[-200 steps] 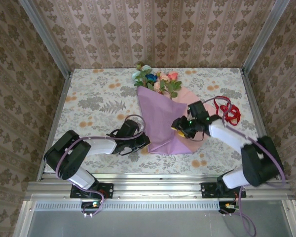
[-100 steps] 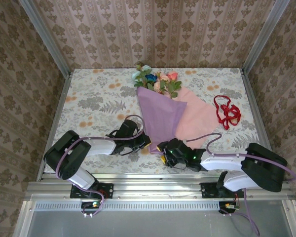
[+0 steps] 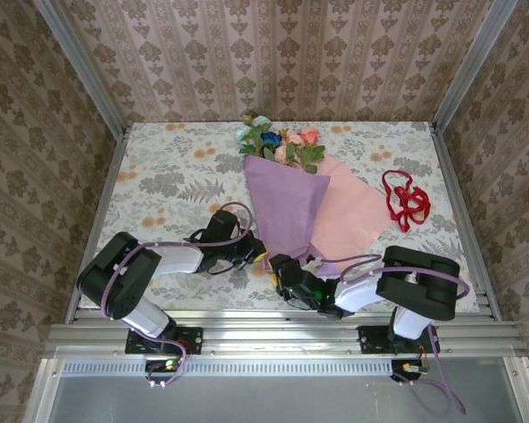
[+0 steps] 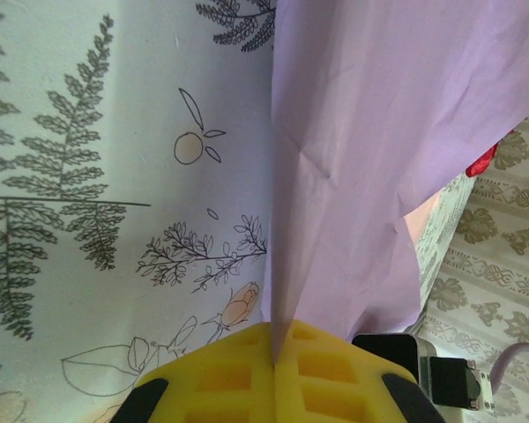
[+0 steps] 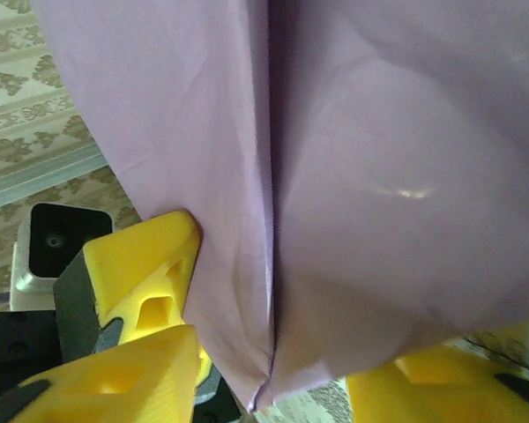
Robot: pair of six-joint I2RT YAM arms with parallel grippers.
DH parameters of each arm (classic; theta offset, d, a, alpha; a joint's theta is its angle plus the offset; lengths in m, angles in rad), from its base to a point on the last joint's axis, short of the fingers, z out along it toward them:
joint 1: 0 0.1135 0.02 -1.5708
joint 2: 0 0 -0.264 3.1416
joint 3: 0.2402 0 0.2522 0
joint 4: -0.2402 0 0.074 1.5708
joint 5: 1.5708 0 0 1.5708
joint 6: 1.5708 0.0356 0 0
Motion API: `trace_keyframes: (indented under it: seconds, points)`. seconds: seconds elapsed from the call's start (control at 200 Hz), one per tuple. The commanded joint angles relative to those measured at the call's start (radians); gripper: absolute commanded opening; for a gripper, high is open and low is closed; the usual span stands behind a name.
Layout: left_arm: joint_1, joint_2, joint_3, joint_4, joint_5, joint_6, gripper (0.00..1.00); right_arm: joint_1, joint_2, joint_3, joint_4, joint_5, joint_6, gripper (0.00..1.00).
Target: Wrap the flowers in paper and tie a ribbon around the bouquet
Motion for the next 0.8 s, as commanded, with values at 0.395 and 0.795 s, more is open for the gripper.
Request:
trace_keyframes:
  seconds: [0.395,0.795]
  points:
    - [0.04,-0.006,0.021,-0.049,0.075,0.029,0.0,-0.012,0.12,0.016,0.085,0.164,0.349,0.01]
    - [0.062,0.082,0.086,-0.04,0.078,0.084,0.28,-0.01,0.05,0.011,0.04,0.129,0.362,0.0]
